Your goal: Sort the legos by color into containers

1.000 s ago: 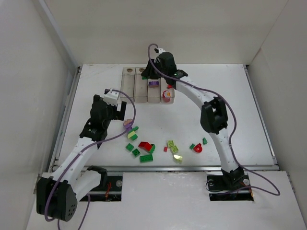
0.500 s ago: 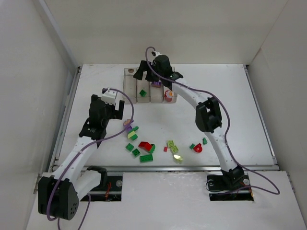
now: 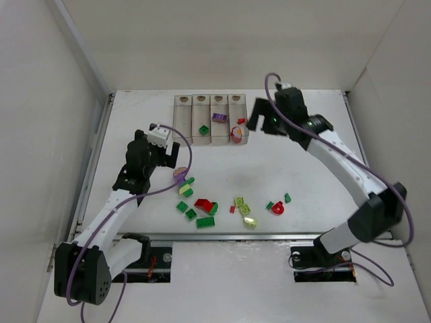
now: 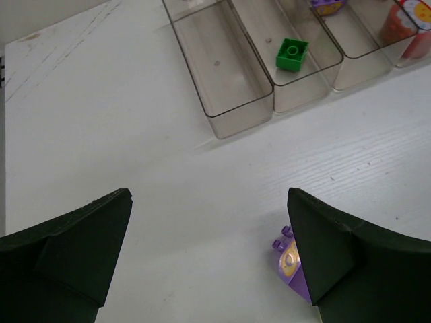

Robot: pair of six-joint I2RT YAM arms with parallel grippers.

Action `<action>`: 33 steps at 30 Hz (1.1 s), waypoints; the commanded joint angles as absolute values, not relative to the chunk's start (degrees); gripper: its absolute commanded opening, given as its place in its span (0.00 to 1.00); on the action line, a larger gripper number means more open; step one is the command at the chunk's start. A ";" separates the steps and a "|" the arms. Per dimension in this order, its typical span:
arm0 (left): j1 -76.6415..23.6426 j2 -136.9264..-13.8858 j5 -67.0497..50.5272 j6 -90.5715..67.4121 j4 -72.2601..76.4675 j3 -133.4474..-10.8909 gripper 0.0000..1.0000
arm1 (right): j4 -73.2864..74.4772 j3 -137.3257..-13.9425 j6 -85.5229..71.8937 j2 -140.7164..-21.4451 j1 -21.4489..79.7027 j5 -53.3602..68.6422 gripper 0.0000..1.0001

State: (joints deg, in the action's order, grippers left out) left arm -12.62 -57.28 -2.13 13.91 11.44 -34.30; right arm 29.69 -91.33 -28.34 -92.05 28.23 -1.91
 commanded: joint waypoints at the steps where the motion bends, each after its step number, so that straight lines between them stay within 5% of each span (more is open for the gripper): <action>1: -12.39 -56.78 -9.21 17.47 16.78 -32.61 1.00 | 47.45 -75.19 -32.24 -84.49 26.81 -9.84 0.92; 7: -12.39 -61.26 -12.48 18.80 18.01 -32.61 0.99 | 51.32 -56.70 -38.67 -71.99 21.18 -6.07 0.67; 28: -12.92 -60.82 -10.55 18.46 17.40 -32.61 1.00 | 39.20 -45.36 -39.21 -84.81 16.17 -4.40 0.54; 33: -12.92 -60.82 -9.50 18.46 17.40 -32.61 1.00 | 39.20 -45.35 -38.67 -84.91 16.17 -4.39 0.41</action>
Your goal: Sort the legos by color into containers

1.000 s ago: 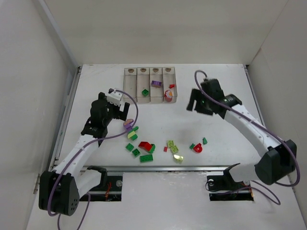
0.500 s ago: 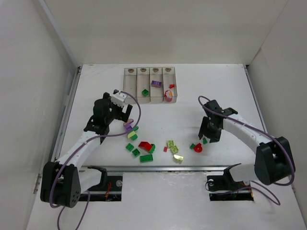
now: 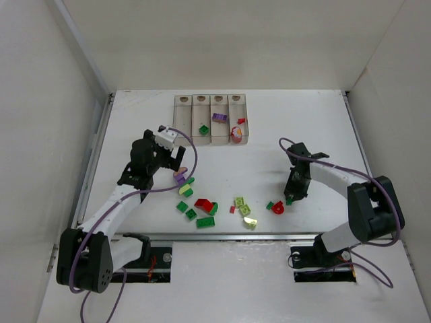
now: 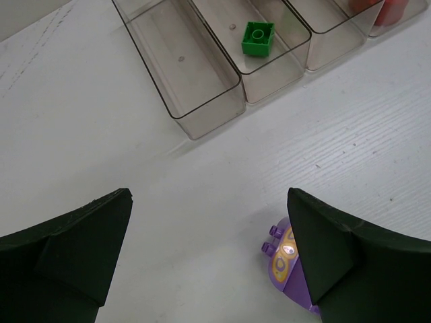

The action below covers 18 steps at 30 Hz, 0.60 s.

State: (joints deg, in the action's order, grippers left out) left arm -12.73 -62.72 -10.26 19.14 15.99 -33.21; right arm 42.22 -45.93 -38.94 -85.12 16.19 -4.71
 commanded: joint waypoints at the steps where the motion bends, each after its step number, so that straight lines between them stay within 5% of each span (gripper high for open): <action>1: -12.92 -60.82 -9.49 18.46 17.40 -32.61 1.00 | 39.20 -45.35 -38.67 -84.90 16.17 -4.39 0.28; 4: -12.92 -60.82 -9.49 18.46 17.40 -32.61 1.00 | 39.20 -45.88 -37.62 -85.42 16.17 -3.17 0.00; 10: -12.92 -60.82 -9.49 18.46 17.40 -32.61 1.00 | 41.21 -51.67 -35.86 -84.64 16.17 -5.18 0.00; 18: -12.92 -61.35 -7.83 17.67 17.93 -32.08 1.00 | 39.21 -87.72 -29.54 -94.46 26.60 -13.09 0.00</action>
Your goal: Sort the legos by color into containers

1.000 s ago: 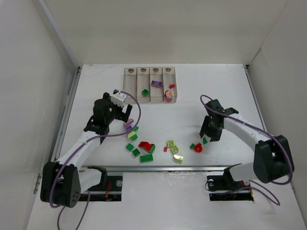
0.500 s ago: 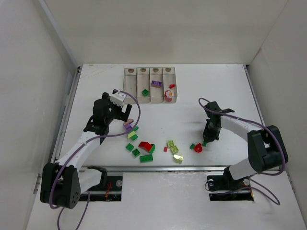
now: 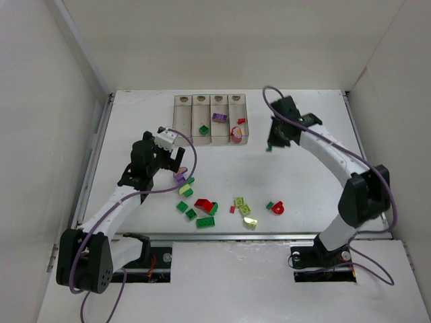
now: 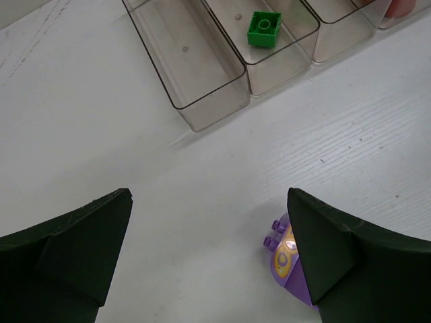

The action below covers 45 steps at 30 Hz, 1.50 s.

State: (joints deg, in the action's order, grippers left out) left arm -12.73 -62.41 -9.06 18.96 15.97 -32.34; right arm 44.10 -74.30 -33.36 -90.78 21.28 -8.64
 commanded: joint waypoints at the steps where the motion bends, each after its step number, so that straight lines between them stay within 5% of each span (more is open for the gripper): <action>1: -12.92 -61.35 -7.30 16.88 17.93 -32.08 1.00 | 36.24 -91.63 -27.36 -100.31 28.02 -13.10 0.00; 11: -12.92 -60.65 2.02 16.35 10.64 -33.84 1.00 | 18.31 -130.31 -26.10 -134.09 31.82 -1.77 0.00; 20: -12.39 -60.03 2.64 15.73 9.49 -33.84 1.00 | 10.81 -137.81 -26.10 -141.68 33.40 4.39 0.00; 23: -12.39 -60.03 2.11 15.73 10.10 -33.84 1.00 | 10.81 -137.81 -26.10 -142.47 33.40 4.39 0.24; 24: -12.39 -60.03 2.11 16.25 10.11 -33.84 1.00 | 10.81 -137.12 -26.10 -142.47 33.40 3.79 0.57; 27: -11.87 -60.55 2.11 16.26 10.11 -34.36 1.00 | 10.81 -135.80 -26.10 -141.77 33.40 3.78 0.83; 38: -11.87 -60.56 -0.87 17.31 8.96 -36.04 1.00 | 23.00 -125.53 -19.78 -120.09 31.74 2.21 0.96; 45: -11.87 -60.03 -3.08 17.84 10.89 -34.89 1.00 | 42.53 -87.15 -20.99 -95.82 30.67 -5.54 0.97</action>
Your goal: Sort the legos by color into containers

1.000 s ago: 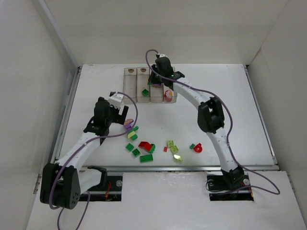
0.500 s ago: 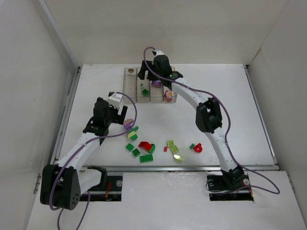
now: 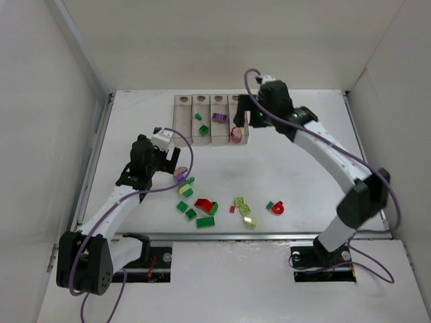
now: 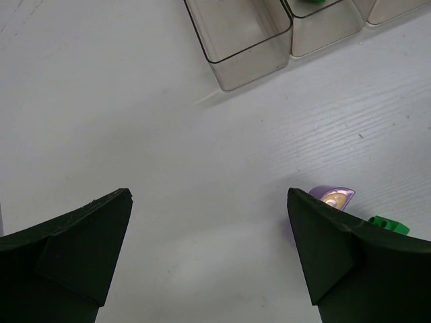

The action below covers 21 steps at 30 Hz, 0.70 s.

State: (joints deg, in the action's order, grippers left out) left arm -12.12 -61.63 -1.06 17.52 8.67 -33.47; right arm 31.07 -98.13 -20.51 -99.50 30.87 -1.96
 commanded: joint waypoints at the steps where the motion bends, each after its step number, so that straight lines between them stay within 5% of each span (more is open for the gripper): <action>1: -11.87 -60.03 -3.86 17.84 10.90 -34.89 1.00 | 43.24 -78.40 -22.05 -91.45 30.67 -4.06 0.97; 5: -11.87 -61.17 -6.67 17.84 12.22 -34.89 1.00 | 44.91 -64.01 -27.40 -84.83 30.67 1.58 1.00; 12: -13.62 -61.17 -7.73 17.84 13.36 -34.89 1.00 | 40.09 -55.90 -27.51 -86.20 30.67 1.58 0.99; 21: -14.68 -58.89 -6.68 17.84 12.13 -33.84 1.00 | 36.12 -50.46 -28.21 -89.30 30.67 3.96 0.79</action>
State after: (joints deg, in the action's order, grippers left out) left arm -14.15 -61.14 -6.55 17.72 10.81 -33.47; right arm 38.39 -51.77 -26.94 -89.52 30.13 2.98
